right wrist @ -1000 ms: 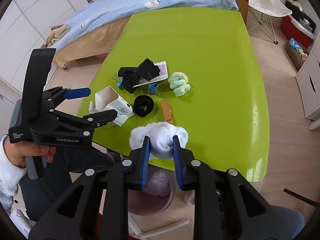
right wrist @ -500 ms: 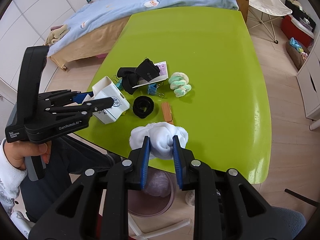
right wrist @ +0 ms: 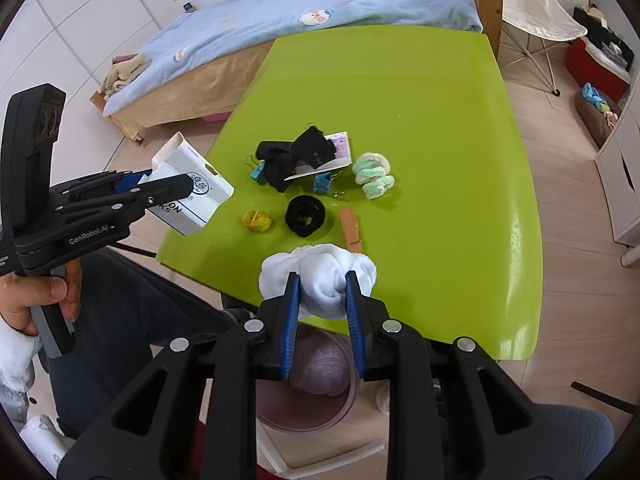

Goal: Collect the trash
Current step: 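Carry the white carton and sock over the wastebasket and release both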

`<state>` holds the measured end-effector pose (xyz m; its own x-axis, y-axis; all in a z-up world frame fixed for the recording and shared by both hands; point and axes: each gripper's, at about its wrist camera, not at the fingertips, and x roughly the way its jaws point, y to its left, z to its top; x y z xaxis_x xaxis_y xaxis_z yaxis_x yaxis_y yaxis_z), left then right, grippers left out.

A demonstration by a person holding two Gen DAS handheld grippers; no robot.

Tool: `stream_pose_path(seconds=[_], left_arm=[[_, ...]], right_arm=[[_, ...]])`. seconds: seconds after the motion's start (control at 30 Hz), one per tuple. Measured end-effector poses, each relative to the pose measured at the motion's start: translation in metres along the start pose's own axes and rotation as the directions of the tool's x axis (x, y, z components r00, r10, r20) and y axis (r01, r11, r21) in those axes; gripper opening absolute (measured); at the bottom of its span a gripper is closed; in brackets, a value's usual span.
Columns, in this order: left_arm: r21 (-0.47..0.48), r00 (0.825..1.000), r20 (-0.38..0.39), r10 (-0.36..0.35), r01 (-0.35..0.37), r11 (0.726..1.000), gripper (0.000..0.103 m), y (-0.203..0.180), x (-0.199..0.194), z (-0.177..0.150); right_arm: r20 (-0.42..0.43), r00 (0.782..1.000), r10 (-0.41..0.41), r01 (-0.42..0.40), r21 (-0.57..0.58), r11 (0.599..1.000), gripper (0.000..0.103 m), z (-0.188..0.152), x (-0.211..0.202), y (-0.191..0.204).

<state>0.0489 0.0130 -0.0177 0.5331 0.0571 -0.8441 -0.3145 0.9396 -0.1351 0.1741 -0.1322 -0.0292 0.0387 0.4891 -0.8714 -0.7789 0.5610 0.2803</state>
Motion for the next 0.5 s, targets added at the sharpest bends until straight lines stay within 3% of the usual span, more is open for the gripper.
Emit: stream_pose_path(seconds=[0.5], left_arm=[[0.016,0.999,-0.014,-0.048,0.048,0.999,0.032,-0.019,-0.036,-0.050]], right_arm=[[-0.045,0.998,0.043,-0.046,-0.083,0.995,0.022,-0.042,-0.015,0.039]])
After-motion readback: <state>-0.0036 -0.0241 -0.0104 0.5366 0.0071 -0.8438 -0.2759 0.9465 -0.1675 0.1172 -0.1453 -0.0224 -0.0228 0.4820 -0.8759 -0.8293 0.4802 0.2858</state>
